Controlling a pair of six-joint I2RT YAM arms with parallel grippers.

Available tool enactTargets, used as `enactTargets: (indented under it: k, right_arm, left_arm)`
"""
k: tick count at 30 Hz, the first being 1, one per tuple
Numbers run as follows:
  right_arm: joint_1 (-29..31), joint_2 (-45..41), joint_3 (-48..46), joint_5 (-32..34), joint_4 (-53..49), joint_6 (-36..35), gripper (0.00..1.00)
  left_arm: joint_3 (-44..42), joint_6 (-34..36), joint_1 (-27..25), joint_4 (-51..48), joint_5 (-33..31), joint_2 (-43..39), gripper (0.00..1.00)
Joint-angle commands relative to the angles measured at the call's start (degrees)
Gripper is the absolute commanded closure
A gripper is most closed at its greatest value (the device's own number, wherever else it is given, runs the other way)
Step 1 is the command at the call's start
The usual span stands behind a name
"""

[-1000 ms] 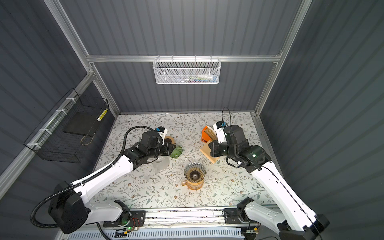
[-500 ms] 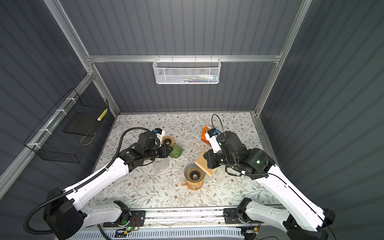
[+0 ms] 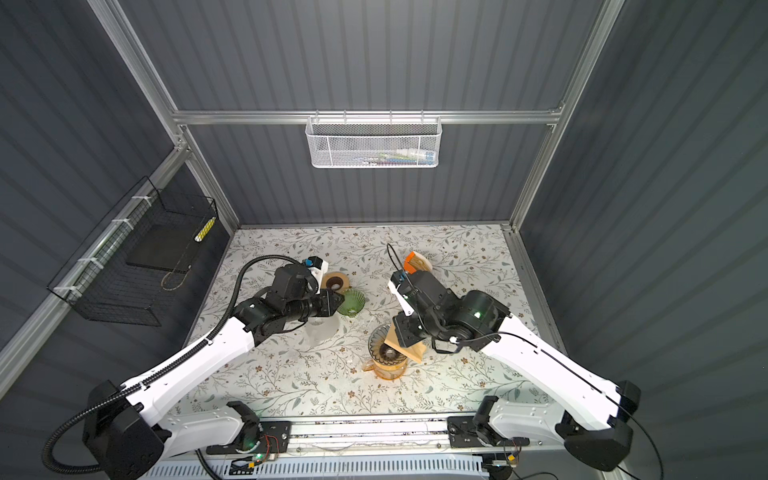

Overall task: Place the coffee filter in the dripper
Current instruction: 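Carry the held filter with the right gripper toward the clear dripper, then lower the filter into the clear dripper while the left gripper approaches it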

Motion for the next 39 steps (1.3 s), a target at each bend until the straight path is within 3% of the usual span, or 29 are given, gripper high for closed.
enactTargets:
  k: [1, 24, 34, 39]
  right_arm:
    - [0.36, 1.24, 1.03, 2.05, -1.12, 0.81, 1.0]
    - [0.44, 12.0, 2.03, 0.68, 5.87, 3.94, 1.0]
    - [0.14, 10.89, 0.78, -0.21, 7.65, 4.19, 0.9]
    - [0.01, 9.12, 1.5, -0.48, 7.14, 4.14, 0.84]
  left_arm:
    - [-0.22, 0.33, 0.3, 0.06, 0.07, -1.55, 0.76]
    - [-4.66, 2.48, 0.34, 4.69, 3.31, -7.26, 0.76]
    - [-3.54, 3.34, 0.34, 3.42, 3.99, -7.21, 0.76]
    - [-2.49, 4.52, 0.26, 2.81, 9.31, -6.68, 0.75]
